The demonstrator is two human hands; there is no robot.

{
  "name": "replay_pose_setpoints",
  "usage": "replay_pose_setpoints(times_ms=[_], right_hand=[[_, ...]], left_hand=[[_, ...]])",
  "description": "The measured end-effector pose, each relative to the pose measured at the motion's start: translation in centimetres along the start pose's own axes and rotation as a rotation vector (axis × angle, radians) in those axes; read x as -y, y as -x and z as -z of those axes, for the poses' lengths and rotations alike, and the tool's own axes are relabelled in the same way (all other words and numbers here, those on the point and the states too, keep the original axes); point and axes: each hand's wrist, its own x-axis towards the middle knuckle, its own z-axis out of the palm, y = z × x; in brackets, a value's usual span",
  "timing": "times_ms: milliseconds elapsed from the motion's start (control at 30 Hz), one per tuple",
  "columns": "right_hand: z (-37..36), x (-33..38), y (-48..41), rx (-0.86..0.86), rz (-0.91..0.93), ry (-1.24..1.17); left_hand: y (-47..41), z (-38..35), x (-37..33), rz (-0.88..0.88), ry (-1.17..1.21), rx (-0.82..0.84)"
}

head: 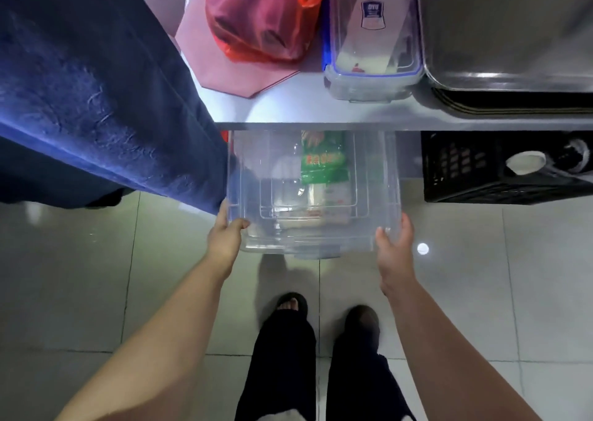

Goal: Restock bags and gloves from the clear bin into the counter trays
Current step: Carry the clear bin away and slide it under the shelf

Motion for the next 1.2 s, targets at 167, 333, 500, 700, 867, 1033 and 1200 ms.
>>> replay_pose_setpoints(times_ms=[167,333,500,700,867,1033,1200], right_hand=[[0.5,-0.1,-1.9,0.048,-0.091,-0.031],[1.4,-0.7,-3.4,0.067,-0.2,-0.176],[2.0,-1.7,-3.9,0.098,-0.324,-0.284],[1.6,-1.5,-3.5,0.104,-0.273,-0.178],[0.8,-1.9,-1.4,-0.162,0.219,0.351],[-0.3,-2.2,1.0,0.103,0.908,0.868],[-2.5,-4.1,0.5,0.178,1.181,1.242]], left_hand=[[-1.7,0.2,0.4,0.015,-0.034,0.155],[-1.6,0.2,2.4,0.12,0.218,0.187],[-0.7,0.3,4.8,0.252,0.438,0.152],[-2.1,0.8,4.2,0.282,0.414,0.106],[-1.8,0.1,4.7,0.075,0.185,-0.16],[0.8,-1.0,5.5,-0.872,-0.623,-0.217],[0.5,-5.5,6.9,-1.136,-1.192,0.059]])
